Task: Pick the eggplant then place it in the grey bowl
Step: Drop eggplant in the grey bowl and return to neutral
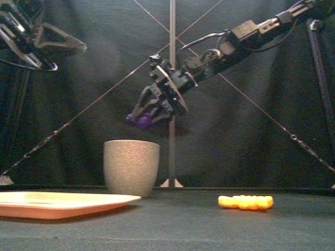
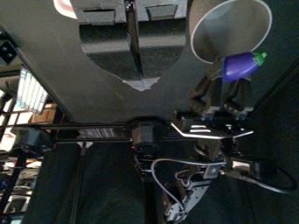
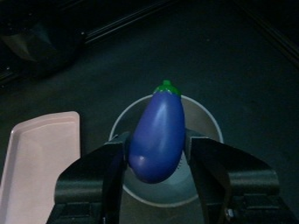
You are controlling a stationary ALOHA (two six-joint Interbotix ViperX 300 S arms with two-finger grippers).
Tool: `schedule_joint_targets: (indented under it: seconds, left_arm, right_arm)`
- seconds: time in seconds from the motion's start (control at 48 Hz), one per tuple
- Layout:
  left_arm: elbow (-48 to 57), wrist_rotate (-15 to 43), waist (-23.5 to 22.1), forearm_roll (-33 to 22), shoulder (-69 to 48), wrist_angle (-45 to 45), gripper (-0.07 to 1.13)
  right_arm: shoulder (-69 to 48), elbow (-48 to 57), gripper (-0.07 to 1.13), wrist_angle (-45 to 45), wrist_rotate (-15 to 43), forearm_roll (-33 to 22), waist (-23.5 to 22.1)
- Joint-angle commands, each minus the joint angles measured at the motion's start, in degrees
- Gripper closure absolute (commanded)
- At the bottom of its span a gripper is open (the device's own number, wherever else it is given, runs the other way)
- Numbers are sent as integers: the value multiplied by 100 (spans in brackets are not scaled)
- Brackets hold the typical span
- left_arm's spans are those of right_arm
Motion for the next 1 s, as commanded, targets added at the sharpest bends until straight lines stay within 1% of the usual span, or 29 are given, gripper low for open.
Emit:
schedule_joint_targets:
  seconds: [0.021, 0.125, 0.312, 0.438, 0.583, 0.708, 0.875, 1.0]
  left_arm:
    - [-70, 9, 18, 9, 18, -26, 109]
    - [-70, 9, 18, 9, 18, -26, 109]
    - [-62, 9, 18, 9, 18, -26, 109]
    - [-62, 9, 18, 9, 18, -26, 109]
    - [-62, 9, 18, 0, 18, -26, 109]
    - [-62, 9, 18, 9, 18, -26, 109]
    - [-70, 18, 18, 70, -44, -26, 109]
    - [-62, 18, 35, 149, -132, -26, 109]
  right_arm:
    - [-114, -185, 23, -9, 9, 0, 9]
    - [-123, -149, 15, 0, 9, 0, -9]
    - [-272, -97, 14, -9, -26, -9, -9]
    - [-694, 97, 14, 0, -18, -176, -26]
    - [-1661, 624, 14, -193, -9, -378, -26]
    - [-2804, 1477, 14, -686, -18, -439, 53]
    - [-4254, 2742, 14, -1354, -35, -483, 422]
    - [-5370, 3647, 14, -1494, -26, -545, 756]
